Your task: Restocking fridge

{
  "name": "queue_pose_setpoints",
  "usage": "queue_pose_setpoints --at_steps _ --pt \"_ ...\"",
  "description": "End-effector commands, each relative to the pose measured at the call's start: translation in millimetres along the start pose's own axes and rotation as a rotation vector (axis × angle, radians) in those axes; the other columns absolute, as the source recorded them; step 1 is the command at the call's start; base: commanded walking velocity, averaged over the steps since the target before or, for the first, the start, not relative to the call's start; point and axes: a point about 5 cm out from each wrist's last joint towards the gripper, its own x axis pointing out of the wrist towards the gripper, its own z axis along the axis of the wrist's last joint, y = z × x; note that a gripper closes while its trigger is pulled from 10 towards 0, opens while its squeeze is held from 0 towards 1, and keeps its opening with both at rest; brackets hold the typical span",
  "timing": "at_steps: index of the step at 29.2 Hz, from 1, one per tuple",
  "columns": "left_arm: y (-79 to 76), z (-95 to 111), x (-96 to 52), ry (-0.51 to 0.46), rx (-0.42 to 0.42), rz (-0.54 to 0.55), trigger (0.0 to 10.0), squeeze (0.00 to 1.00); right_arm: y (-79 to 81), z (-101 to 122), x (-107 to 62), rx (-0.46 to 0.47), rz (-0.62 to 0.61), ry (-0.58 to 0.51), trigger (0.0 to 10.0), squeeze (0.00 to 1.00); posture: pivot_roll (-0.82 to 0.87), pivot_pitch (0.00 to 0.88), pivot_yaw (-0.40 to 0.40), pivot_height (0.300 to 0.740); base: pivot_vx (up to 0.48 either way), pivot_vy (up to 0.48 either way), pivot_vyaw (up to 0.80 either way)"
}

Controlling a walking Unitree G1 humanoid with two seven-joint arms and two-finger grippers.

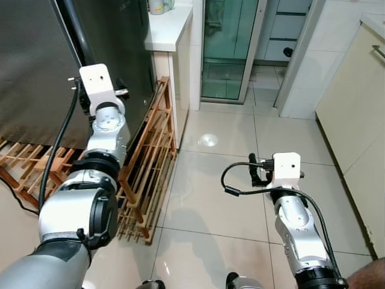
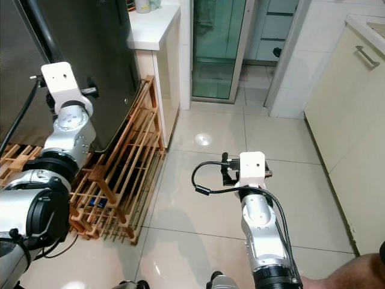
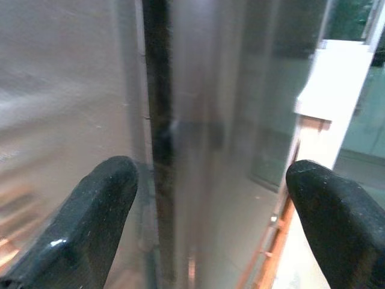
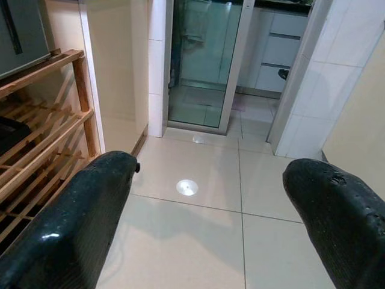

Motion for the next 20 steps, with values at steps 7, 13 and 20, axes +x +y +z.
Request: queue_pose_setpoints --at_steps 7,13,20 --pt "-28.0 9 -2.1 0.022 -0.015 -0.129 10.0 0.00 -3.4 5 1.4 -0.022 0.002 -0.006 10.0 0.00 -0.16 0.000 0.042 0.740 0.000 0.000 0.00" --pt "-50.6 13 -9.6 -0.025 0.000 -0.267 10.0 0.00 -1.9 8 0.9 -0.020 -0.004 -0.018 10.0 0.00 -0.18 0.000 0.068 0.740 0.000 0.000 0.00" --pt "-26.9 -12 -23.9 -0.124 -0.011 -0.430 10.0 0.00 -4.5 35 -12.7 0.031 -0.037 -0.124 10.0 0.00 -0.19 0.000 0.089 0.740 0.000 0.000 0.00"
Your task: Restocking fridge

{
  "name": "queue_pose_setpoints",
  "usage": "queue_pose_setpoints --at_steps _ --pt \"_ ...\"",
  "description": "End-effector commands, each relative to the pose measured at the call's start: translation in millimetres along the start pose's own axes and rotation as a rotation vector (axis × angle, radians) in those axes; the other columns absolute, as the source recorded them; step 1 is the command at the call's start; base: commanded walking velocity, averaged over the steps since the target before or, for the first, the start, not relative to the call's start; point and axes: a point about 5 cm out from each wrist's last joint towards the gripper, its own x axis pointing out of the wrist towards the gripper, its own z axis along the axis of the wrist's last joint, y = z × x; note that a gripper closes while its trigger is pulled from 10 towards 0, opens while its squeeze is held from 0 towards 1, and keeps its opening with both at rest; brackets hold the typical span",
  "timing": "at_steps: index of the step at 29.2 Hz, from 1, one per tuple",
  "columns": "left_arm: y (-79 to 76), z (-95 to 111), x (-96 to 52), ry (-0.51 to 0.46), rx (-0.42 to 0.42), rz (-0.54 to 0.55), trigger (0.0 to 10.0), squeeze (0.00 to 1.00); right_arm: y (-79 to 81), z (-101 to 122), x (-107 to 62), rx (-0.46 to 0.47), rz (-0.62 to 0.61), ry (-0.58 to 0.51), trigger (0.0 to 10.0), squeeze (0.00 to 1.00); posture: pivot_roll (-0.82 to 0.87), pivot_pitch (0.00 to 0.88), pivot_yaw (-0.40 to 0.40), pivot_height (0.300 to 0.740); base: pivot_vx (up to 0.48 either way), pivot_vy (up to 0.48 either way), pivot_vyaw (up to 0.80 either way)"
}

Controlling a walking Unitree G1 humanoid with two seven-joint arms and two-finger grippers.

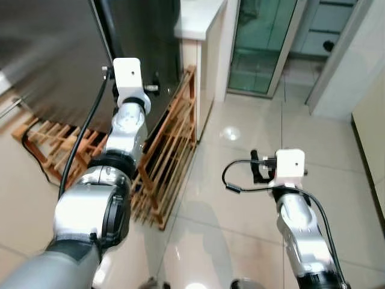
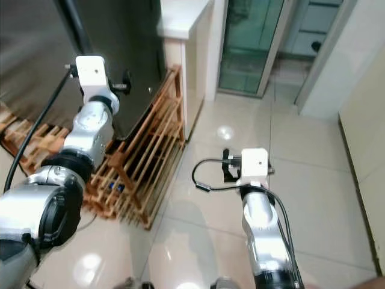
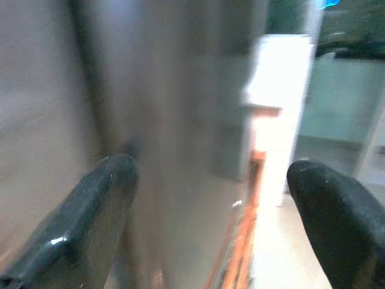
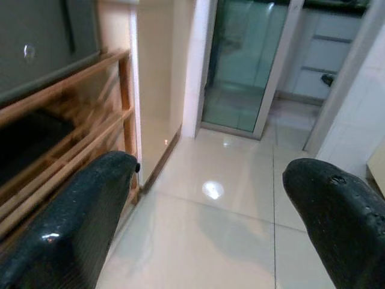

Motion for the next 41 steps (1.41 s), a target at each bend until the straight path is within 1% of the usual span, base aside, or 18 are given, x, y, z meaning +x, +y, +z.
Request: queue_pose_setpoints --at_steps 1,2,3,4,5,6,7,8,9,10,13,14,16,18,23,29,36,41 --pt "19.2 -15 -17.7 0.008 -0.010 -0.051 10.0 0.00 -4.9 18 -6.1 0.021 -0.019 -0.072 10.0 0.00 -0.19 0.000 0.089 0.740 0.000 0.000 0.00" --pt "28.6 -21 -30.2 0.009 -0.010 -0.062 10.0 0.00 -6.0 21 -10.4 0.034 -0.011 -0.090 10.0 0.00 -0.16 0.000 0.075 0.740 0.000 0.000 0.00" --pt "28.6 -21 -30.2 0.009 -0.010 -0.062 10.0 0.00 -6.0 21 -10.4 0.034 -0.011 -0.090 10.0 0.00 -0.16 0.000 0.075 0.740 0.000 0.000 0.00" --pt "44.9 -35 -60.7 0.042 -0.003 -0.079 10.0 0.00 -7.8 21 -18.6 0.047 0.012 -0.096 10.0 0.00 -0.13 0.000 0.057 0.740 0.000 0.000 0.00" --pt "51.1 -40 -78.3 0.063 -0.009 -0.086 10.0 0.00 -9.1 15 -22.0 0.048 0.021 -0.074 10.0 0.00 -0.10 0.000 0.041 0.740 0.000 0.000 0.00" --pt "51.1 -40 -78.3 0.063 -0.009 -0.086 10.0 0.00 -9.1 15 -22.0 0.048 0.021 -0.074 10.0 0.00 -0.10 0.000 0.041 0.740 0.000 0.000 0.00" --pt "55.5 -41 -99.7 0.073 -0.015 -0.093 10.0 0.00 -11.4 7 -24.7 0.049 0.030 -0.035 10.0 0.00 -0.07 0.000 0.019 0.740 0.000 0.000 0.00" --pt "56.2 -39 -107.2 0.068 -0.015 -0.096 10.0 0.00 -12.1 5 -25.6 0.051 0.032 -0.019 10.0 0.00 -0.07 0.000 0.019 0.740 0.000 0.000 0.00" --pt "56.2 -39 -107.2 0.068 -0.015 -0.096 10.0 0.00 -12.1 5 -25.6 0.051 0.032 -0.019 10.0 0.00 -0.07 0.000 0.019 0.740 0.000 0.000 0.00" --pt "49.2 -31 -115.2 0.026 0.005 -0.118 10.0 0.00 -11.7 3 -23.9 0.050 0.044 -0.006 10.0 0.00 -0.03 0.000 -0.011 0.740 0.000 0.000 0.00" --pt "39.3 -22 -114.1 -0.016 -0.003 -0.131 10.0 0.00 -6.1 4 -16.9 0.047 0.075 -0.003 10.0 0.00 -0.01 0.000 -0.016 0.740 0.000 0.000 0.00" --pt "38.8 -18 -108.3 -0.031 -0.013 -0.110 10.0 0.00 -1.6 6 -11.3 0.045 0.091 -0.015 10.0 0.00 0.00 0.000 -0.018 0.740 0.000 0.000 0.00" --pt "39.0 -17 -107.9 -0.028 -0.020 -0.107 10.0 0.00 -0.4 8 -10.0 0.045 0.094 -0.019 10.0 0.00 0.00 0.000 -0.018 0.740 0.000 0.000 0.00" --pt "34.3 -2 -103.0 -0.040 -0.009 -0.126 10.0 0.00 4.2 16 0.2 0.056 0.098 -0.050 10.0 0.00 0.01 0.000 -0.009 0.740 0.452 0.000 0.00" --pt "32.6 1 -100.4 -0.029 -0.005 -0.122 10.0 0.00 5.5 17 4.2 0.061 0.099 -0.053 10.0 0.00 0.01 0.000 -0.006 0.740 0.454 0.000 0.00" --pt "25.8 8 -96.5 -0.031 0.002 -0.127 10.0 0.00 18.1 18 10.9 0.064 0.136 -0.061 10.0 0.00 0.02 0.000 -0.011 0.740 0.451 0.000 0.00" --pt "25.6 11 -92.3 -0.032 -0.039 -0.066 10.0 0.00 17.4 15 12.9 0.044 0.155 -0.048 10.0 0.00 0.01 0.000 -0.023 0.740 0.361 0.308 0.00" --pt "29.5 12 -88.4 -0.025 -0.009 0.010 10.0 0.00 15.9 14 13.4 0.032 0.160 -0.044 10.0 0.00 -0.01 0.000 -0.023 0.740 0.117 0.335 0.00"
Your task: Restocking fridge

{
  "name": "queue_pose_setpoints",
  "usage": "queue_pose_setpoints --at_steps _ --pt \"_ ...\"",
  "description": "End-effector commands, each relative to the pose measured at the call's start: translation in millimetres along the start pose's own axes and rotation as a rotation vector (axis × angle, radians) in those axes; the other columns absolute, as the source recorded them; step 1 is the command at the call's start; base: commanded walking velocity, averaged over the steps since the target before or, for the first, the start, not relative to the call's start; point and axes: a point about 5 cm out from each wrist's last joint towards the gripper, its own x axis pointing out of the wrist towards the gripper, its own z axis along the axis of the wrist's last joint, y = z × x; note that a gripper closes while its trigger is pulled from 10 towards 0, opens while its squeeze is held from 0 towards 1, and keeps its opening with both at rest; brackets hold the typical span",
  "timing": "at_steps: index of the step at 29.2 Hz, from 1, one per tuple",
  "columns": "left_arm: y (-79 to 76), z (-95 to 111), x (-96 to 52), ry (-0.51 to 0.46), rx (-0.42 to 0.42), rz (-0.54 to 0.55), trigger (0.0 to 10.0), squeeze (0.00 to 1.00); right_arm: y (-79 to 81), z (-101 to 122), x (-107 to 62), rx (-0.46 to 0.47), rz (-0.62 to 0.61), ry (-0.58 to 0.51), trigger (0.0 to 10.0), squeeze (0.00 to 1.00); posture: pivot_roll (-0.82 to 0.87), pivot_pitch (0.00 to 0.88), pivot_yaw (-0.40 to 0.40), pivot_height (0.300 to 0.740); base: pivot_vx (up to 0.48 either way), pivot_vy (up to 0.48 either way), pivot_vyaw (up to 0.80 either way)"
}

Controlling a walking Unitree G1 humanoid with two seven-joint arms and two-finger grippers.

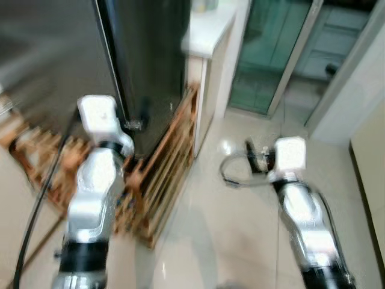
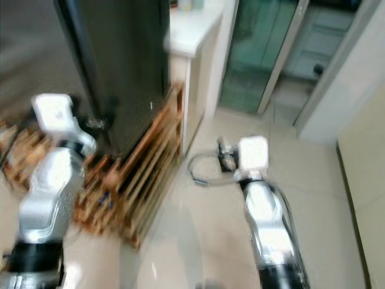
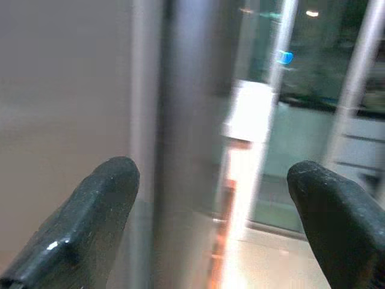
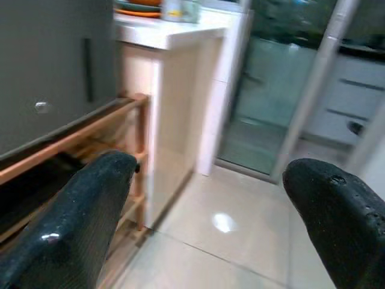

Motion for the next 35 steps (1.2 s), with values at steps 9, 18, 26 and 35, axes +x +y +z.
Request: queue_pose_setpoints --at_steps 9,18,26,35 --pt "24.1 9 4.9 -0.014 0.026 0.131 10.0 0.00 11.9 5 0.8 -0.001 0.046 -0.023 10.0 0.00 -0.03 0.000 -0.015 0.740 0.000 0.000 0.00" --pt "8.0 6 26.5 0.071 -0.006 -0.038 10.0 0.00 7.4 0 0.4 0.016 0.017 -0.002 10.0 0.00 -0.06 0.000 0.001 0.740 0.000 0.000 0.00" --pt "-10.3 -7 33.5 0.151 -0.017 -0.136 10.0 0.00 4.6 -3 -0.9 0.015 0.002 0.007 10.0 0.00 -0.07 0.000 0.010 0.740 0.000 0.000 0.00" --pt "-11.9 -5 33.3 0.144 -0.056 -0.130 10.0 0.00 4.9 -6 -2.7 0.014 -0.001 0.019 10.0 0.00 -0.07 0.000 0.007 0.740 0.000 0.000 0.00"
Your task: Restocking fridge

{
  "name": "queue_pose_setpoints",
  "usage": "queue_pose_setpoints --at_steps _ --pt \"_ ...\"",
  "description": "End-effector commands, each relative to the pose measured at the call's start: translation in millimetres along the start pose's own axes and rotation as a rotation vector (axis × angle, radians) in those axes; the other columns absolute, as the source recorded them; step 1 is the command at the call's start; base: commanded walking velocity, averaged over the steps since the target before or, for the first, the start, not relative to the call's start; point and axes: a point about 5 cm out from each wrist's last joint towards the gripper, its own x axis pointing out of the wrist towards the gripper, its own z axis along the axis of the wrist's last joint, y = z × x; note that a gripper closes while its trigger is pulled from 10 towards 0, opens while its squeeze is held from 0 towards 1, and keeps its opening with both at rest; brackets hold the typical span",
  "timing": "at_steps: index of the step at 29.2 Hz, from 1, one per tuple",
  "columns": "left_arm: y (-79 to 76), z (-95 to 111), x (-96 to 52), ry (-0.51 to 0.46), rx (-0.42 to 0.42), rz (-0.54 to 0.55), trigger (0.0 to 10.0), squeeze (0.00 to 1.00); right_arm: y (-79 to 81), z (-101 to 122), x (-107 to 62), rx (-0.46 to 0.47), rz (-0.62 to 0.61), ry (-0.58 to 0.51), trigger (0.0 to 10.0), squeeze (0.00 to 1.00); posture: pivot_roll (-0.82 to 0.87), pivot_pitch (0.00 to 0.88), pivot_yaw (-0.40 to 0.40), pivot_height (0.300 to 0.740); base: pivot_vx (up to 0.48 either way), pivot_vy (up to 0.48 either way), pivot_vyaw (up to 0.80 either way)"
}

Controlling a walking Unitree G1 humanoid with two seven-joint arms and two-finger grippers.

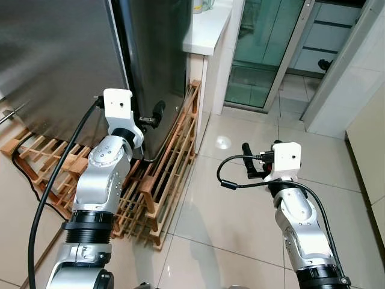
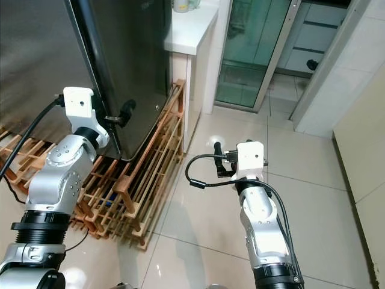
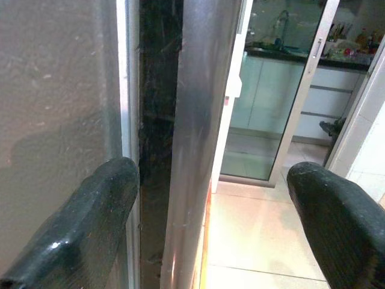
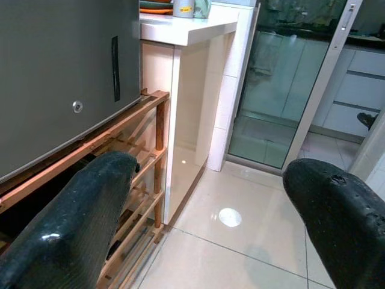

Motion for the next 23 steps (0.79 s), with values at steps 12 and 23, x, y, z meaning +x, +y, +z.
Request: queue_pose_setpoints --at_steps 12,23 --pt "-20.3 8 29.9 -0.033 -0.027 0.076 10.0 0.00 1.5 -4 3.1 -0.002 0.007 0.017 10.0 0.00 -0.07 0.000 0.014 0.740 0.000 0.000 0.00" --pt "-62.2 21 45.0 -0.097 -0.086 -0.227 10.0 0.00 -6.4 -7 -1.5 -0.011 -0.006 0.028 10.0 0.00 -0.08 0.000 0.004 0.740 0.000 0.000 0.00"
